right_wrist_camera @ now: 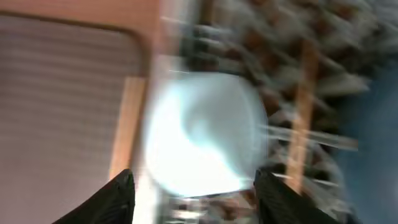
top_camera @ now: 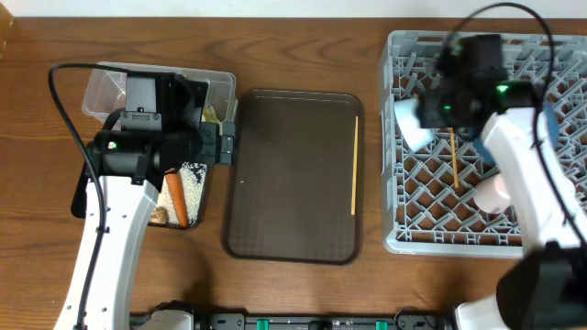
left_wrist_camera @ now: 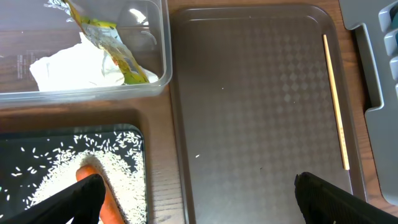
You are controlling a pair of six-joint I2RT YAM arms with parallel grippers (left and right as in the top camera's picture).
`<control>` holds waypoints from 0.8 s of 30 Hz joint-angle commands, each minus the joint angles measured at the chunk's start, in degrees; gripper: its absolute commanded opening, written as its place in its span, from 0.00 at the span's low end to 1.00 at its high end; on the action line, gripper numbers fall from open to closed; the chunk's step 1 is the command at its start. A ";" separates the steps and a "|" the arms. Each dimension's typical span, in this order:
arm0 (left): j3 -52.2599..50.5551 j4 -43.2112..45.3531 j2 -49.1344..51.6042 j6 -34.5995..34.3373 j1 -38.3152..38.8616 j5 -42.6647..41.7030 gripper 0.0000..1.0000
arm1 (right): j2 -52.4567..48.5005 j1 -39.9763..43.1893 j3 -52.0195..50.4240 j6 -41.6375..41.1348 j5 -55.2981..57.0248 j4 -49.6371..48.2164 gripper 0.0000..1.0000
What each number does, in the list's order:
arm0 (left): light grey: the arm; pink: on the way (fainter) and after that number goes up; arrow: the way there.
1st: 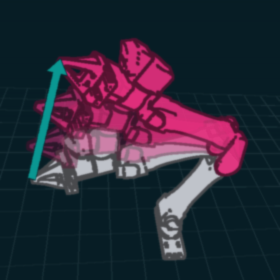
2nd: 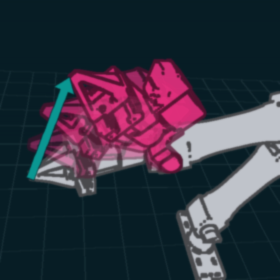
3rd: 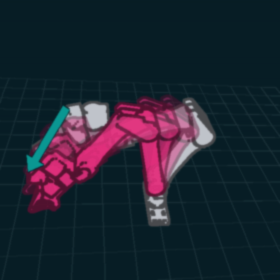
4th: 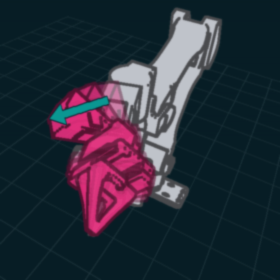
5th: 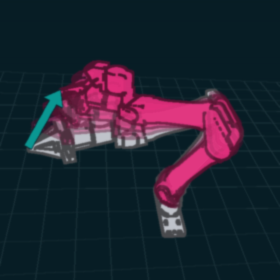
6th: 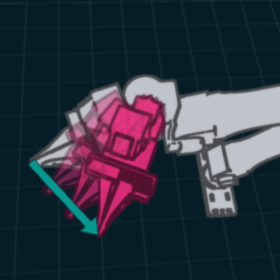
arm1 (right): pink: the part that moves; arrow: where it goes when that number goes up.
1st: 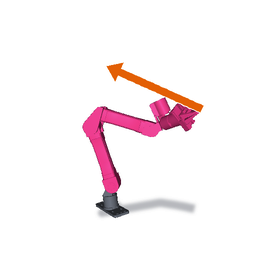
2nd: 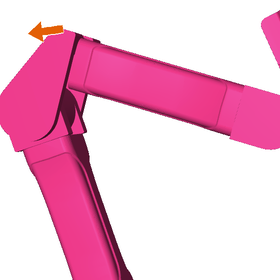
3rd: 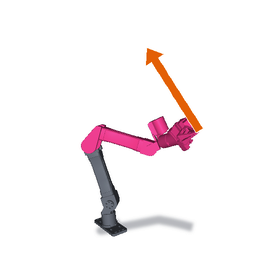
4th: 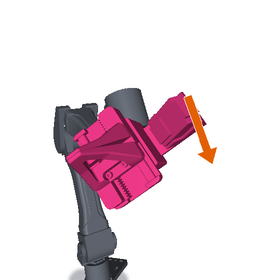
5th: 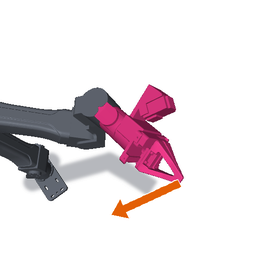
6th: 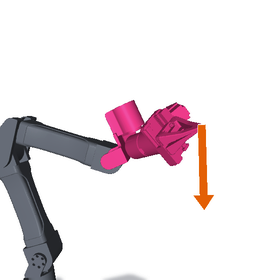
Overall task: Sort waste into correct bins and load items into the dishwasher rack
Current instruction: 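Grasp a wooden chopstick with the right gripper and place it in rack, then grasp the second chopstick on the brown tray with the right gripper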
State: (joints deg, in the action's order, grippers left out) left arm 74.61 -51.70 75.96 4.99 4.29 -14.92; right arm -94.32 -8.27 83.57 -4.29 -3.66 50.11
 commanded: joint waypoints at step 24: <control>0.61 -0.15 -0.37 1.20 -0.09 -0.50 0.98 | -24.72 -22.75 0.70 -28.26 11.39 -0.79 0.39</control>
State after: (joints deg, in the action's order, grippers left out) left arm 74.61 -51.68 75.96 4.99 4.29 -14.92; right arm -117.49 -31.31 84.23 -30.61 5.34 49.08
